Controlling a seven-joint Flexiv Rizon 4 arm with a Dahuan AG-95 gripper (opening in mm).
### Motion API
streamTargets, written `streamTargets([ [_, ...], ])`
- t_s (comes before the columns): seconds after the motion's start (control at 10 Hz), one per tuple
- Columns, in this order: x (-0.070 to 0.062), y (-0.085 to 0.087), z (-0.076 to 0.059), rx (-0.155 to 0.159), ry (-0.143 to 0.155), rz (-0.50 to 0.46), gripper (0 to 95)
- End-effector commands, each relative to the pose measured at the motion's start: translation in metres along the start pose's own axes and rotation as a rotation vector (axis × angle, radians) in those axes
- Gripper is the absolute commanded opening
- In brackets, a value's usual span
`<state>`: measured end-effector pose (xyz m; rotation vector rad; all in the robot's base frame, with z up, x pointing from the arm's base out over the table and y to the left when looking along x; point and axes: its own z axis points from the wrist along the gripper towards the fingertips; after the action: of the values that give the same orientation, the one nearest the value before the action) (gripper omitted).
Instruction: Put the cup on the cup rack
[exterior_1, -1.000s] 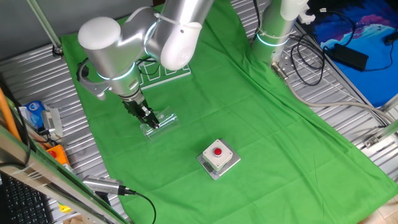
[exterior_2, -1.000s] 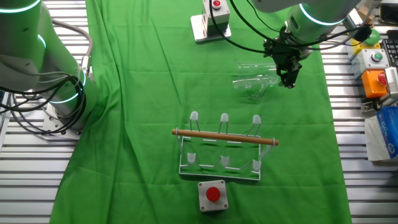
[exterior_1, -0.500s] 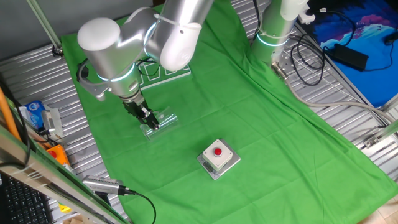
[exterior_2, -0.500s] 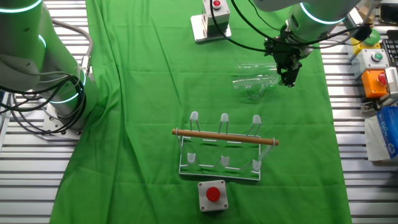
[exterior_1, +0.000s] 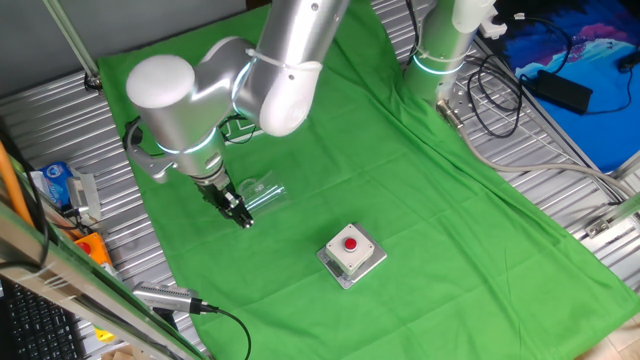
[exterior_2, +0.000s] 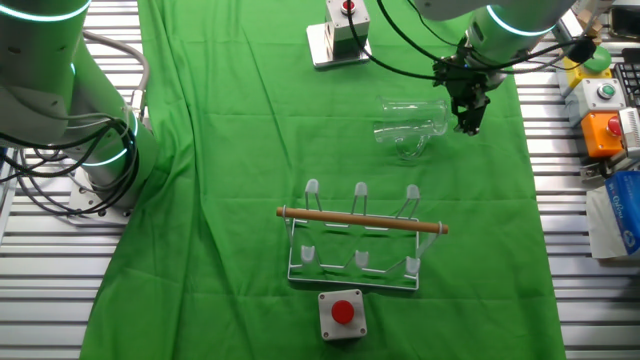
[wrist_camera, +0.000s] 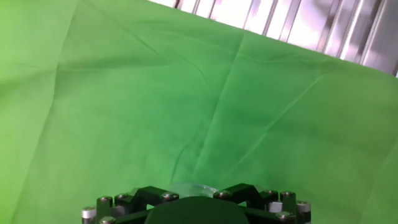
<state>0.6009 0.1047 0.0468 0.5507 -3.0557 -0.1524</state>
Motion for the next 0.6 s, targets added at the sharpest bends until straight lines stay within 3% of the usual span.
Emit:
streamTargets([
  [0.1, -0.0021, -0.0029, 0.0067, 0.0, -0.003, 0.002, 95.0],
  [0.5, -0.0034, -0.0066, 0.015, -0.002, -0.015, 0.02, 95.0],
  [0.6, -0.0034, -0.0067, 0.0154, -0.001, -0.016, 0.025, 76.0],
])
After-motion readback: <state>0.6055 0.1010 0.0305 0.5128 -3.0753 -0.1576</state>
